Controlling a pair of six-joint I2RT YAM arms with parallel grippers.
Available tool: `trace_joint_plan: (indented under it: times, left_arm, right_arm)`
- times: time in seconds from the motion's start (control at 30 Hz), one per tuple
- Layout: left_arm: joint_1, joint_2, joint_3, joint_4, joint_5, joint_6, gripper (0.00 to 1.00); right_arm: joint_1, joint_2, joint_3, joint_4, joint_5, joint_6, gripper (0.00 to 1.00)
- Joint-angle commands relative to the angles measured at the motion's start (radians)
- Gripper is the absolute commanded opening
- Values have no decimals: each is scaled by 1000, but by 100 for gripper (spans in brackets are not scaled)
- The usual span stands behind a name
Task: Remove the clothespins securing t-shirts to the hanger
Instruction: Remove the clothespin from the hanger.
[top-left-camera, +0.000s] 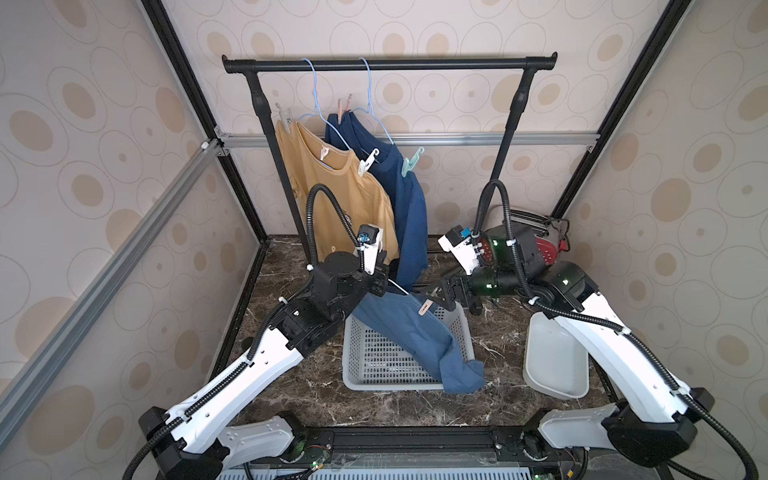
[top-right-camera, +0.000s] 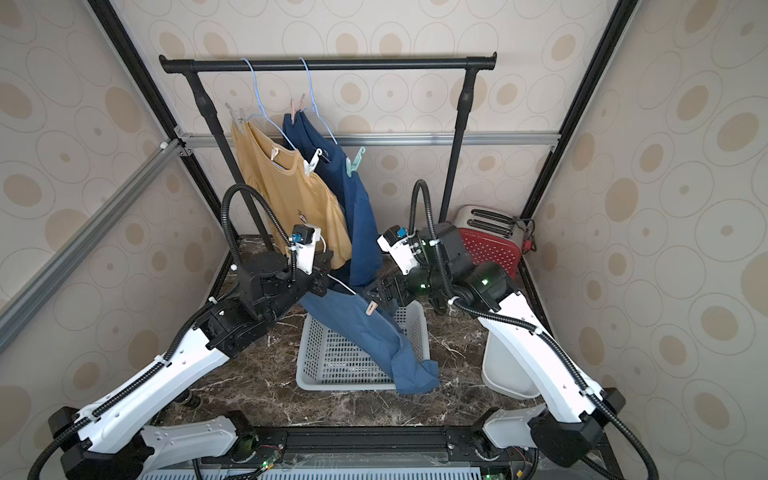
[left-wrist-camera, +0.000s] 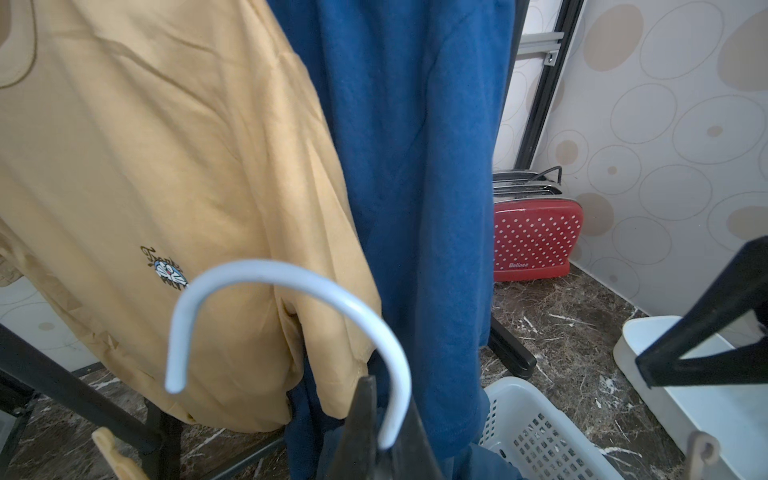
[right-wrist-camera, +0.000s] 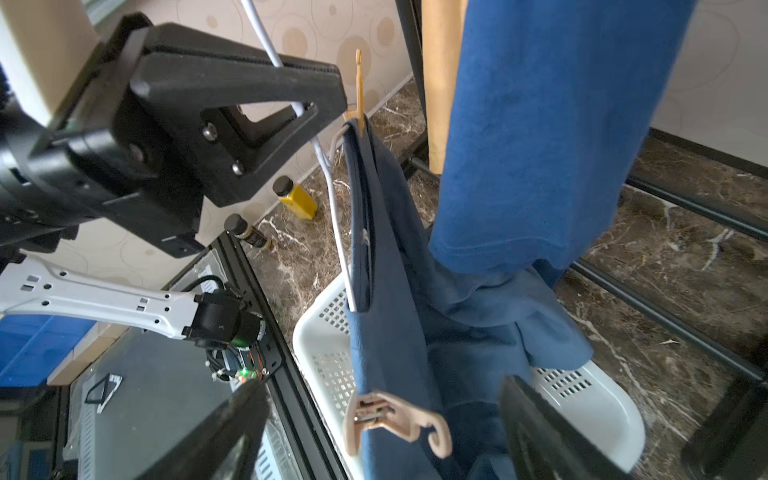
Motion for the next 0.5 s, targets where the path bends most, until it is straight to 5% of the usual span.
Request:
trace_joint_plan:
  times: [0.0,0.27,0.47]
  left_arm:
    - [7,2,13,72,-7,37,0]
    - [7,-3,8,75,-6,40,0]
    - [7,-3,8,72,-4,35,0]
  right_arm:
    - [4,62,76,-257,-7,-41,86]
    - [13,74,79,-231,-59,-50,63]
    - [32,70,59,-213,-48,-62,55]
